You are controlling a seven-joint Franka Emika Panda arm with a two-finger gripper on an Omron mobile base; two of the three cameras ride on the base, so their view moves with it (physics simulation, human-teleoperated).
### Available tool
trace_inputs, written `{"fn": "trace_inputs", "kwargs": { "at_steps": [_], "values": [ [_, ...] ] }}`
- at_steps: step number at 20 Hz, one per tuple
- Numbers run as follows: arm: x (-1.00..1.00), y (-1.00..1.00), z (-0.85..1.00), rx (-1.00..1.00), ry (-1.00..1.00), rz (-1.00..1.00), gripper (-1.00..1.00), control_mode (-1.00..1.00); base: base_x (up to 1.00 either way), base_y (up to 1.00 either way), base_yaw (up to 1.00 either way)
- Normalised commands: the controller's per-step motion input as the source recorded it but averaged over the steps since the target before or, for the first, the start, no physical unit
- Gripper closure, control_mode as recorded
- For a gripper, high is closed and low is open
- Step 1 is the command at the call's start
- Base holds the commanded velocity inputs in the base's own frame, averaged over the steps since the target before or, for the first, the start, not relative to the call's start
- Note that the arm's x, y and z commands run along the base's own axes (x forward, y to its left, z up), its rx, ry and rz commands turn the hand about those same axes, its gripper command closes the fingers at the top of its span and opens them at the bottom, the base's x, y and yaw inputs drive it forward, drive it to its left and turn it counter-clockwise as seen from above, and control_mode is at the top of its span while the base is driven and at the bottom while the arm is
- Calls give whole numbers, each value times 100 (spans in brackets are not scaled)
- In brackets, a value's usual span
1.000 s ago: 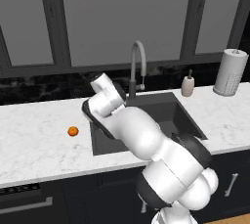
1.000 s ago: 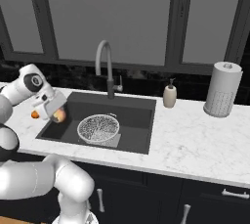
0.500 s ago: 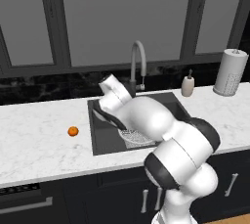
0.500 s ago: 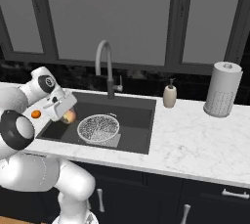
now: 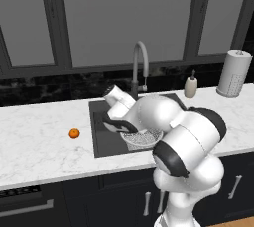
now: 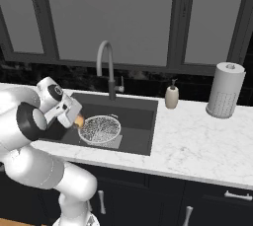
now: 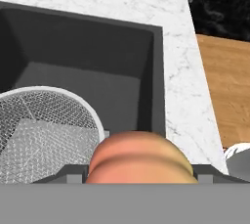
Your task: Put the colander in the sink, put the peach, tangerine in the colander, and turn on the sink faucet and pour water over the colander.
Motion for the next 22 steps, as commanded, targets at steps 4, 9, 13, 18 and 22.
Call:
{"fn": "trace_inputs", "kwargs": {
  "at_steps": [4, 9, 13, 18, 22],
  "values": [
    [44, -20, -28, -2, 5, 16, 100, -100, 0, 0, 0],
    [44, -10, -42, 0, 0, 10, 100, -100, 0, 0, 0],
    [32, -1, -39, 3, -3, 0, 100, -100, 0, 0, 0],
    [35, -3, -36, 2, -1, 0, 100, -100, 0, 0, 0],
    [33, -18, -37, 3, -1, 0, 100, -100, 0, 0, 0]
  ]
}}
